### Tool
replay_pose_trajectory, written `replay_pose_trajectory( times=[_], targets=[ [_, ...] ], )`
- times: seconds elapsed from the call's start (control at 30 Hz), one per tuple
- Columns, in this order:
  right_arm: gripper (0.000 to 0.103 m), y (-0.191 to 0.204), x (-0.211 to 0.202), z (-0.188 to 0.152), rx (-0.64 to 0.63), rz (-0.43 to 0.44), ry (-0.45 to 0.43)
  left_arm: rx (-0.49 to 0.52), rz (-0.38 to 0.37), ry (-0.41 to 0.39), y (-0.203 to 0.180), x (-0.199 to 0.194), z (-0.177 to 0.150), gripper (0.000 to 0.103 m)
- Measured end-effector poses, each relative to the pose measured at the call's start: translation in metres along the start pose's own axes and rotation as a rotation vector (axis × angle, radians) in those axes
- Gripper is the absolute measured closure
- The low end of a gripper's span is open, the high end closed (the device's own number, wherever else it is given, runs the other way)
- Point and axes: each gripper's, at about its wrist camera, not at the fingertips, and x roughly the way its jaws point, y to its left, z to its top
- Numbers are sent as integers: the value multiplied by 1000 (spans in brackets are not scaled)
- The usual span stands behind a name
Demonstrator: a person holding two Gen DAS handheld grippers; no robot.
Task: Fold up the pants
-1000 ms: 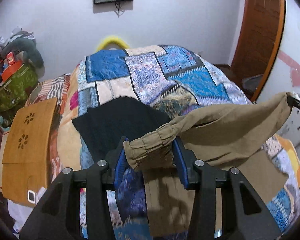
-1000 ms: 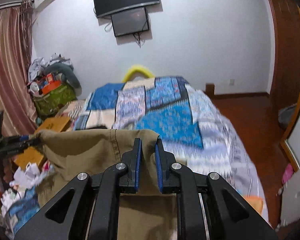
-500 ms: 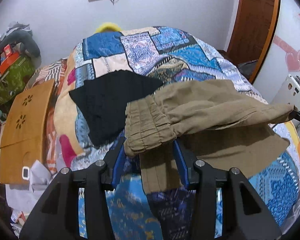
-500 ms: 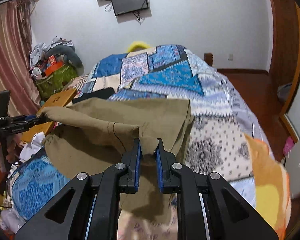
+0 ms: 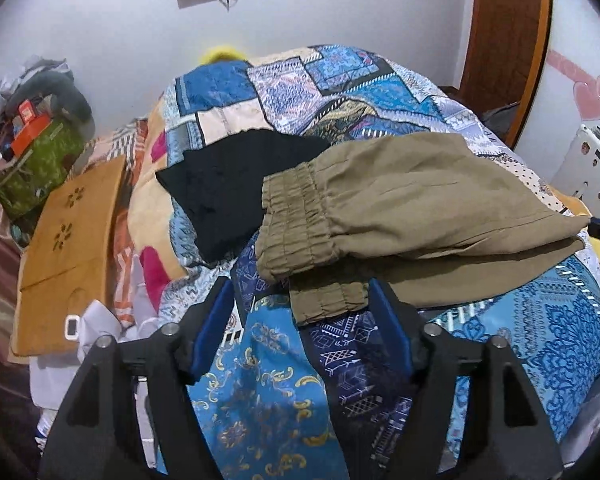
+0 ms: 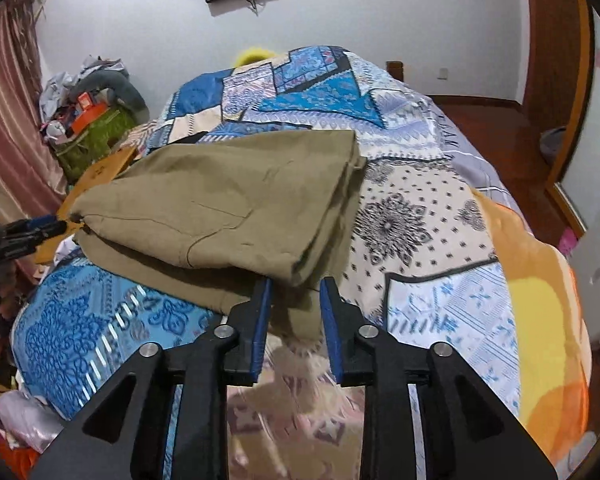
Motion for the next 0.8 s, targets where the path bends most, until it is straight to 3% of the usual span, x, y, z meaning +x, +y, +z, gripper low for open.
replay_pose_trajectory(
  times=[0.13, 0.2, 0.3, 0.47, 0.6, 0.8],
  targets=[
    [75, 4, -19, 11, 6, 5, -58, 31, 1, -51, -11, -16, 13, 13],
    [58, 9, -29, 19, 10, 19, -105, 55, 0, -63, -18, -20, 19, 5],
    [50, 22, -35, 30, -19, 43, -140, 122, 0, -59, -34, -17, 26, 3],
    [30, 53, -22, 40, -118, 94, -118, 254, 28, -1, -63, 6, 26, 3],
    [29, 77, 2, 38, -205, 113, -49, 304, 61, 65, -79, 33, 19, 3],
    [29, 106, 34, 31, -326, 129, 44, 290, 49, 47, -82, 38, 29, 3]
  ],
)
